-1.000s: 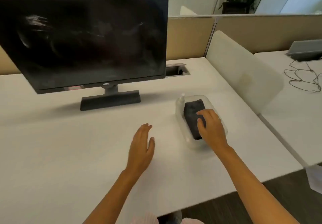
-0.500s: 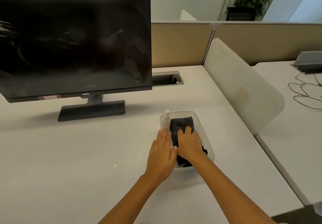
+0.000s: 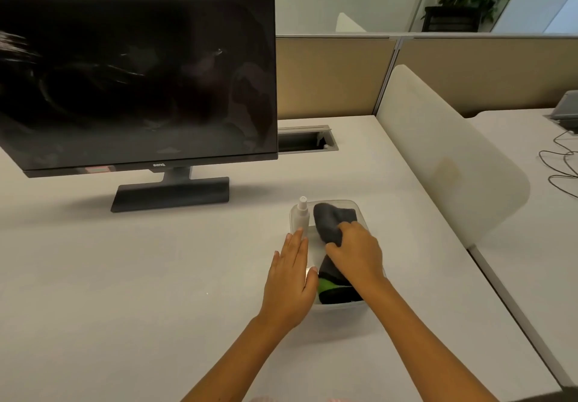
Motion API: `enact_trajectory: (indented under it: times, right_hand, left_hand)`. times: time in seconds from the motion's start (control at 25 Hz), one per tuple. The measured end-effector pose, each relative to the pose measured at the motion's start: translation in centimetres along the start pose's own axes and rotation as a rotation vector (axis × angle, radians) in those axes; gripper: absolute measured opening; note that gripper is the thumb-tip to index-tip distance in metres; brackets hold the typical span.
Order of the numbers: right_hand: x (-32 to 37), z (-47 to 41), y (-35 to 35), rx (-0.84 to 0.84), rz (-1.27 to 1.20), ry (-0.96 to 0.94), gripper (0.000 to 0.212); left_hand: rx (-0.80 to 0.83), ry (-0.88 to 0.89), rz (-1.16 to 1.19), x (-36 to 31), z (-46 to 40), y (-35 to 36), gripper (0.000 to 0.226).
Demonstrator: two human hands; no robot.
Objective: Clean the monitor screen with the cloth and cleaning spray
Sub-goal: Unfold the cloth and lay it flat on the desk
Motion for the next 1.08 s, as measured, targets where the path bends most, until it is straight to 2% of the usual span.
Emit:
enact_trajectory:
  times: [0.24,0.36,0.44,0.48,0.6,0.68,0.88,1.08]
  right_hand:
    - [-0.4,0.3,-8.9,-0.348,-0.253,0.110,0.024]
    - [0.6,0.4,-12.5,-0.387,-0.446,0.055,0.018]
    - [1.9,0.6,-13.4,-0.297,-0.646,0.017,0.018]
    - [2.8,0.9,-13.2,-0.219,-0.755,0.007,0.017]
    - [6.3,2.2,-11.0,0.072,-1.059,-0.002,0.018]
    - [8.5,3.3,-8.7,0.252,-1.203,0.004,0.021]
    - [12.1,5.3,-4.0,0.462,-1.272,-0.001,0.034]
    - [13.8,7.1,1.0,0.713,-1.177,0.072,0.040]
  left_hand:
    - [0.003,0.048,0.001,-0.5,0.1,-0.4,0.054]
    - [-0.115,-0.008,0.246,-1.2,0.5,-3.4,0.048]
    - [-0.190,-0.134,0.582,-1.1,-0.1,-5.9,0.036]
    - [-0.176,-0.196,0.762,-1.2,-0.7,-6.7,0.032]
    - [-0.043,-0.295,1.285,-2.2,-2.2,-8.1,0.046]
    - [-0.049,-0.311,1.461,-2.0,-2.3,-9.2,0.051]
    - [-0.189,-0.378,1.527,2.2,-0.3,-10.3,0.052]
    - [-0.351,-0.484,1.245,7.6,3.2,-12.8,0.049]
Point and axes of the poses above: each hand's wrist, its own z-axis away from the middle knuckle, its own y-axis out of the palm, x = y × z, the point moved 10 cm from there along -z, towards the middle knuckle, and after that the axes turned 1 degree about y, right-handed, at the moved point
